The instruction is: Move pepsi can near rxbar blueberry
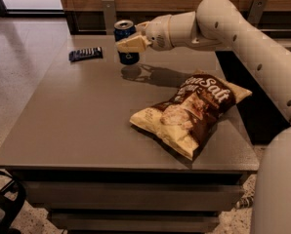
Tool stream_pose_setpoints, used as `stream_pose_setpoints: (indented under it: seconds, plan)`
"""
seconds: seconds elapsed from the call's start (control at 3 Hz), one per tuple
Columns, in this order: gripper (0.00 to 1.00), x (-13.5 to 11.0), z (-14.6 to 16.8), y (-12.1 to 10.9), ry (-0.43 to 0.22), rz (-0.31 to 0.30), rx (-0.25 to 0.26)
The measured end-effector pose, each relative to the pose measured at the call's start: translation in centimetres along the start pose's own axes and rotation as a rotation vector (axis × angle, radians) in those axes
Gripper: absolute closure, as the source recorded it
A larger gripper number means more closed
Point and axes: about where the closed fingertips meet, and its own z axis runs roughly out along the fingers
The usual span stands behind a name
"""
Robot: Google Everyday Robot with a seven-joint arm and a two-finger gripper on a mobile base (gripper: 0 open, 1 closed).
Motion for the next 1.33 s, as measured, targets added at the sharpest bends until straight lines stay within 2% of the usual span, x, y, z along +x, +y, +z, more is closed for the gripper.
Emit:
stream_pose_setpoints:
  seconds: [0.33, 0.67, 1.33]
  plan:
    - [1.0, 1.7, 0.2, -3.3, -0.023, 0.023, 0.057]
    - [1.0, 2.5, 2.2, -5.1, -0.03, 0.027, 0.081]
    - [1.0, 2.4, 7.3, -5.1, -0.025, -0.005, 0.057]
